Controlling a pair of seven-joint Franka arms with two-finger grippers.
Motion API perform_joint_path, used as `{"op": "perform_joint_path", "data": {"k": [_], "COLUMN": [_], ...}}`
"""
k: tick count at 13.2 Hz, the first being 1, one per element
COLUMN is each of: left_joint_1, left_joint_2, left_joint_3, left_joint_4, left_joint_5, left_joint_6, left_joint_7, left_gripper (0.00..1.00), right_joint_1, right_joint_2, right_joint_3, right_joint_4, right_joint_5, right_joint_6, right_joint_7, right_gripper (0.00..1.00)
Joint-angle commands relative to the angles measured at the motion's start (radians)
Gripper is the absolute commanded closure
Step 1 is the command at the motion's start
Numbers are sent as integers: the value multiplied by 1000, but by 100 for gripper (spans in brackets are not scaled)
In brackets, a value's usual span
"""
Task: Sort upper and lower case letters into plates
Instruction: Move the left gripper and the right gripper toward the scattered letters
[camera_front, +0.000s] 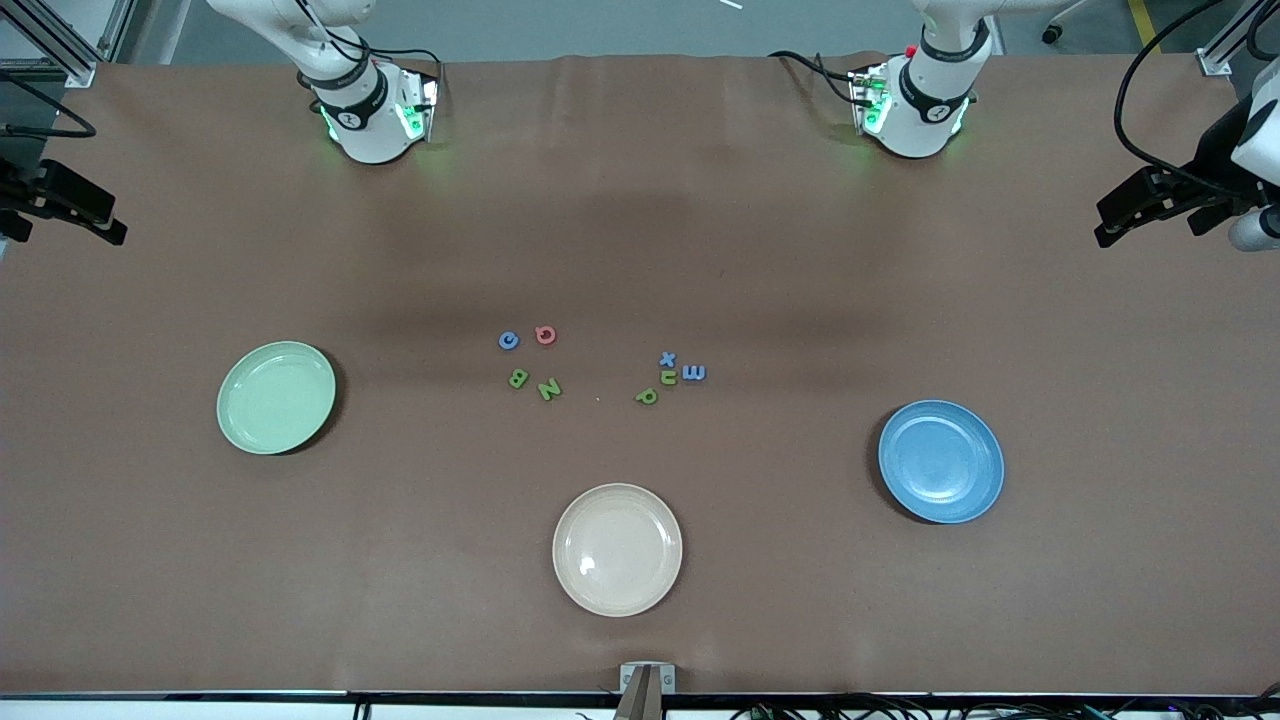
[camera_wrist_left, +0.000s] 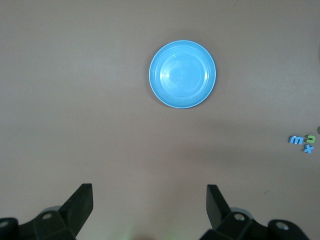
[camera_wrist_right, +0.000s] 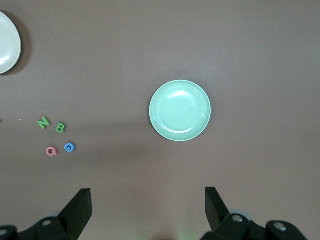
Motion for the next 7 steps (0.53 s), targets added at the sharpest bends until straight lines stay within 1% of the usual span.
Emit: {"op": "perform_joint_path", "data": {"k": [1, 5, 7], "left_joint_1": [-3, -9, -16], "left_joint_2": [-4, 20, 71], "left_joint_3": [-5, -5, -7], "left_joint_4": [5, 9, 10], "left_joint_5": [11, 16, 12], "left_joint_6": [-7, -6, 2], "left_joint_7": [3, 2, -4], "left_gripper": [0, 0, 0], "right_joint_1": [-15, -12, -1], "right_joint_2": [10, 10, 22], "right_joint_3": [8, 8, 11], "right_joint_4": [19, 17, 17], "right_joint_5": [16, 19, 22], "right_joint_6": [-7, -7, -5], "right_joint_7": [10, 13, 21], "right_gripper": [0, 0, 0]}}
